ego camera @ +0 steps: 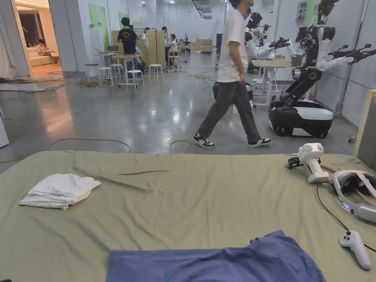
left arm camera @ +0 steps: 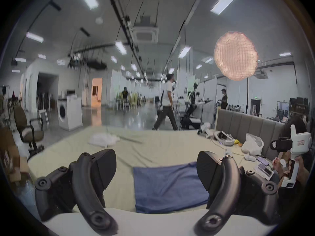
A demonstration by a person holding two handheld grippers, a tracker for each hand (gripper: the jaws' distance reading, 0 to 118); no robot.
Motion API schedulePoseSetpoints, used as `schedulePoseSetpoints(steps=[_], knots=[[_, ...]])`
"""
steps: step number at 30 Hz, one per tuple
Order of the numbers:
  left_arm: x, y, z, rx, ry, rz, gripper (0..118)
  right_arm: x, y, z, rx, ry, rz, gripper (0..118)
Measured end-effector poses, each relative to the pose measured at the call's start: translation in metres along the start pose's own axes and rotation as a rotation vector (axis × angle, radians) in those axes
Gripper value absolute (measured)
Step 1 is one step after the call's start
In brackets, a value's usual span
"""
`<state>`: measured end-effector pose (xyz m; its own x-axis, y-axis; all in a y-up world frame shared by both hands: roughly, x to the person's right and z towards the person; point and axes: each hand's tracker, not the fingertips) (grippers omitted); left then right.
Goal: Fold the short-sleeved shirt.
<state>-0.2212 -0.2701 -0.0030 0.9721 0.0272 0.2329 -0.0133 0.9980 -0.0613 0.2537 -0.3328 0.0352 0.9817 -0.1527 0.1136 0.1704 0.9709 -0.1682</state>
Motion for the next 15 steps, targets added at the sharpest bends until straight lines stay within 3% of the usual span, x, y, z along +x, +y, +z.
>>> schedulePoseSetpoints(steps=[3, 6, 7, 8, 9, 10, 15], knots=[[0.017, 0.012, 0.016, 0.029, 0.017, -0.059, 97, -0.021, 0.009, 0.008, 0.027, 0.025, 0.056, 61], [0.014, 0.022, 0.018, 0.001, -0.037, -0.016, 73, -0.034, 0.014, 0.011, 0.036, 0.024, 0.099, 46], [0.012, 0.023, 0.019, 0.009, -0.049, 0.005, 73, -0.034, 0.013, 0.011, 0.032, 0.043, 0.104, 46], [0.012, 0.024, 0.018, 0.015, -0.040, 0.016, 44, -0.037, 0.013, 0.010, 0.037, 0.040, 0.102, 30], [0.014, 0.024, 0.016, 0.014, -0.026, 0.018, 5, -0.038, 0.012, 0.010, 0.046, 0.038, 0.099, 10], [0.015, 0.022, 0.017, 0.026, -0.014, 0.014, 2, -0.037, 0.012, 0.009, 0.048, 0.052, 0.097, 3], [0.015, 0.024, 0.009, -0.011, -0.037, 0.009, 0, -0.039, 0.014, 0.003, 0.029, 0.067, 0.072, 0]])
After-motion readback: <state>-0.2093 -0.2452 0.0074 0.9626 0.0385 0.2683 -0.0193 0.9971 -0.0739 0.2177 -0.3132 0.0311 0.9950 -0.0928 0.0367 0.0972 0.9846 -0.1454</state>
